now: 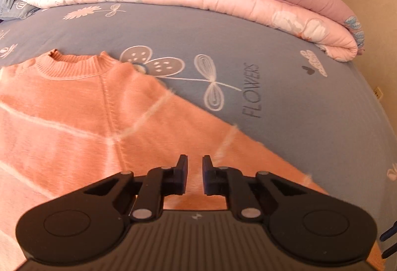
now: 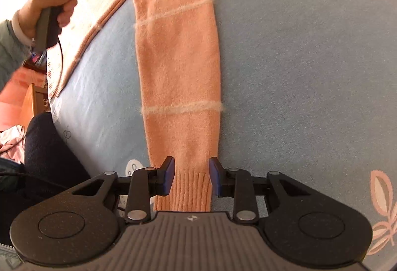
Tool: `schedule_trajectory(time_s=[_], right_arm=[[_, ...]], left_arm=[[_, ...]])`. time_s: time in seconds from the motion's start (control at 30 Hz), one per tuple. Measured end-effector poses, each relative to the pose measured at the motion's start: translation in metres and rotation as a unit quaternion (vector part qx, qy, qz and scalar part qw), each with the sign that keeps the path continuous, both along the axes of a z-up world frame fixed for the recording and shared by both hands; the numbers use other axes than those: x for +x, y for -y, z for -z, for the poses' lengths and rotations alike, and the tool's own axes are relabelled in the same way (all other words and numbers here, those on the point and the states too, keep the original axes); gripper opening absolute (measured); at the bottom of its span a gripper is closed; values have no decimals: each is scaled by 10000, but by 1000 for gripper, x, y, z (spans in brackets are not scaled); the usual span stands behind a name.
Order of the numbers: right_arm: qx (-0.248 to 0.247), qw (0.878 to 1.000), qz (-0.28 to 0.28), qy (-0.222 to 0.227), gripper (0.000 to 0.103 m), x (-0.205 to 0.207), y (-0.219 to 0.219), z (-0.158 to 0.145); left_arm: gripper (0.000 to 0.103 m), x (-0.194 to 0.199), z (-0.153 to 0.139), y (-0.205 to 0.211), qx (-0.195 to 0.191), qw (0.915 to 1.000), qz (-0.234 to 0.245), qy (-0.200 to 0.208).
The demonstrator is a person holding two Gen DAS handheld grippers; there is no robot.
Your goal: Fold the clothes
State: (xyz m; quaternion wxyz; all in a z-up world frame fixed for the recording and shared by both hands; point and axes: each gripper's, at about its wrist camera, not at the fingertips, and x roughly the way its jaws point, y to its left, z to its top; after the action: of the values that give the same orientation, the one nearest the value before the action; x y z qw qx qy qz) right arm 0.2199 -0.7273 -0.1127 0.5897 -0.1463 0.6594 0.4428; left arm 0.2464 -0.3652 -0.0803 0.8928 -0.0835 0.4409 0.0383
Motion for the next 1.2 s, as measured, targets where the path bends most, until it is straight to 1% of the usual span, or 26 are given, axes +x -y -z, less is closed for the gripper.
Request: schedule_trajectory(time_s=[0.07, 0.1, 0.13, 0.2, 0.3, 0.33, 0.37, 0.43, 0.47, 0.53, 0.57, 0.6, 0.63, 0.67, 0.7, 0.77, 0.8, 0.87, 0.93, 0.97, 1.0, 1.03, 1.07, 1.1, 1.17, 1.2], right_arm=[[23, 10000, -37, 12, 35, -1, 0, -2], [43, 10000, -38, 21, 35, -1, 1, -3], [58, 10000, -22, 20, 35, -2, 2, -4], [83, 10000, -32, -36, 35, -3, 4, -4], [104, 9999, 3, -70, 35, -13, 2, -2], [118, 9999, 24, -70, 35, -15, 1, -1], [134, 9999, 31, -86, 35, -20, 0, -1], [153, 9998, 22, -90, 35, -25, -4, 2], [150, 9998, 4, -96, 35, -27, -6, 2], [89, 9999, -72, -48, 36, -32, -11, 5], [38, 9999, -117, 21, 37, -35, -12, 6], [-4, 9999, -164, 53, 40, -37, -11, 7], [-24, 9998, -179, 27, 41, -38, -8, 8], [-45, 9999, -157, -33, 41, -39, -4, 11], [-80, 9999, -120, -60, 41, -40, 0, 14], [-78, 9999, 27, -93, 41, -39, 8, 18], [4, 9997, 168, -204, 41, -35, 13, 20], [131, 9978, 466, -442, 41, -31, 20, 29], [272, 9940, 697, -794, 42, -26, 28, 42], [403, 9901, 894, -1007, 42, -22, 33, 49], [553, 9844, 1127, -1236, 43, -19, 38, 55], [666, 9788, 1309, -1428, 43, -16, 43, 61], [735, 9755, 1396, -1534, 43, -14, 46, 63], [789, 9731, 1448, -1606, 43, -13, 49, 65], [862, 9736, 1398, -1584, 42, -13, 51, 65], [842, 9749, 1375, -1537, 35, -14, 52, 64]], left_arm=[[9, 1, 3, -20, -74, 9998, -105, -151], [9, 0, 5, -28, -46, 9996, -230, -147], [13, 0, 7, -35, -41, 9993, -336, -161], [18, 4, 17, -44, -237, 9976, -440, -471], [18, 2, 30, -36, 44, 9976, -329, -615], [21, 2, 31, -30, 94, 9974, -346, -620], [29, 2, 30, -24, 138, 9976, -289, -609], [31, 5, 29, -8, 213, 9980, -47, -593], [33, 7, 31, -1, 152, 9977, 161, -642], [34, 9, 32, 13, 521, 9958, 349, -660], [34, 9, 30, 14, 553, 9958, 336, -653], [34, 8, 28, 12, 463, 9967, 242, -628], [34, 6, 24, 7, 272, 9980, 154, -549], [35, 3, 19, 3, 85, 9988, 68, -470], [36, 0, 15, 2, -10, 9993, 31, -372], [40, -4, 7, 2, 16, 9996, 28, -294], [40, -5, 5, 4, 27, 9995, 45, -298], [40, -8, 0, 11, -80, 9995, 184, -258], [41, -14, -2, 27, -299, 9985, 419, -208], [43, -17, -3, 36, -426, 9973, 561, -184], [46, -21, -2, 48, -609, 9952, 746, -175], [55, -26, -1, 61, -789, 9924, 930, -167], [63, -29, 3, 74, -919, 9892, 1119, -206], [64, -33, 7, 88, -1048, 9856, 1308, -245], [66, -39, 17, 115, -1251, 9777, 1640, -382], [66, -41, 23, 126, -1255, 9758, 1723, -485]])
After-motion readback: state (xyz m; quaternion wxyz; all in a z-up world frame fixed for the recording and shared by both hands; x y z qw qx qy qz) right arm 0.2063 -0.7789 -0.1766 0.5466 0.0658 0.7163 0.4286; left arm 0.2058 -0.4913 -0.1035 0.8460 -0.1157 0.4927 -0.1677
